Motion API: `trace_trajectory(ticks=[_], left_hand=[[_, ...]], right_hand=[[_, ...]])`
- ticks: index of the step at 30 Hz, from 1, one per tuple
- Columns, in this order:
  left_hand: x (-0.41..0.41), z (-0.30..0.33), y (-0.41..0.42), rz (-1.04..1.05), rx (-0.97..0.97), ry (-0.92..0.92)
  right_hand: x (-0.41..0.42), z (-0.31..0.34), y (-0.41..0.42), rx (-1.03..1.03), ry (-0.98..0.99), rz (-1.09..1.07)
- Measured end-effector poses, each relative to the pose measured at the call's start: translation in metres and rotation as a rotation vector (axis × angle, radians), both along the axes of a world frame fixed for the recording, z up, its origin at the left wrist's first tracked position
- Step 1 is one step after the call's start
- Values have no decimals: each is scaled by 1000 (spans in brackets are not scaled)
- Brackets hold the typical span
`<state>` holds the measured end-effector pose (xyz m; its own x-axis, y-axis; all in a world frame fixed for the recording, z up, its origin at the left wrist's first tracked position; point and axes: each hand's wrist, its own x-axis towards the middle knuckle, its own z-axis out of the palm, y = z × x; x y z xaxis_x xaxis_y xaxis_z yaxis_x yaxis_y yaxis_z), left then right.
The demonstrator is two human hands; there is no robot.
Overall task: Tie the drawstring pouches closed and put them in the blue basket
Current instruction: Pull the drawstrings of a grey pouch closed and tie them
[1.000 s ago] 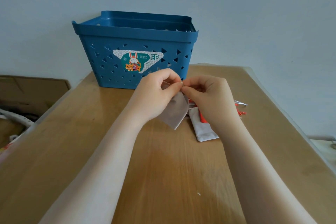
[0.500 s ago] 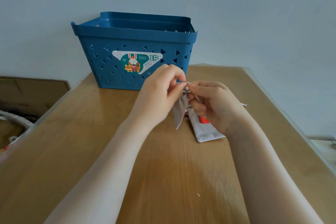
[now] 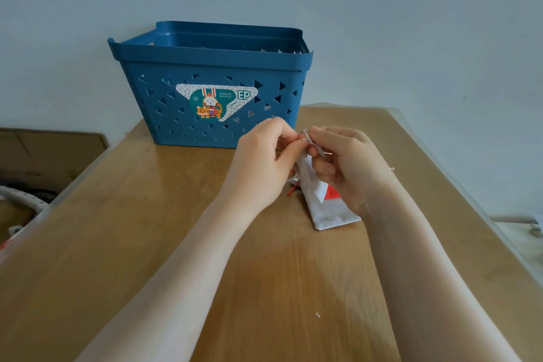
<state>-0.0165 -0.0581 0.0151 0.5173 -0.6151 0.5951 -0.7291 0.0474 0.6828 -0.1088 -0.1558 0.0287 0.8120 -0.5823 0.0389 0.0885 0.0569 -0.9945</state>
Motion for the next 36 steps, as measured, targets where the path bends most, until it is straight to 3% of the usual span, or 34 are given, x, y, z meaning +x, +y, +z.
trace_trajectory(ticks=[3,7,11,14,18,21,27,31,34,36], left_hand=[[-9,-4,-5,20,-5,250],[-11,-1,-8,-119,-89,785],[-9,5,-4,-278,-148,990],[-5,3,-4,-342,-217,1152],[-4,0,-6,-464,-292,1302],[-5,-1,-6,-578,-342,1350],[2,0,-3,-629,-234,1281],[1,-6,-5,-745,-367,1421],[-2,-5,-4,-834,-383,1381],[-1,-2,-2,-806,-354,1340]], right_hand=[[1,2,7,23,-23,-54],[4,2,13,-73,-49,-126],[5,-1,12,-88,-47,-66],[5,-3,8,75,-82,5],[7,-5,3,476,-221,88],[9,-6,4,581,-311,107],[9,-11,-4,393,-232,93],[8,-8,3,461,-394,288],[5,-2,8,408,-502,433],[4,-2,5,388,-483,385]])
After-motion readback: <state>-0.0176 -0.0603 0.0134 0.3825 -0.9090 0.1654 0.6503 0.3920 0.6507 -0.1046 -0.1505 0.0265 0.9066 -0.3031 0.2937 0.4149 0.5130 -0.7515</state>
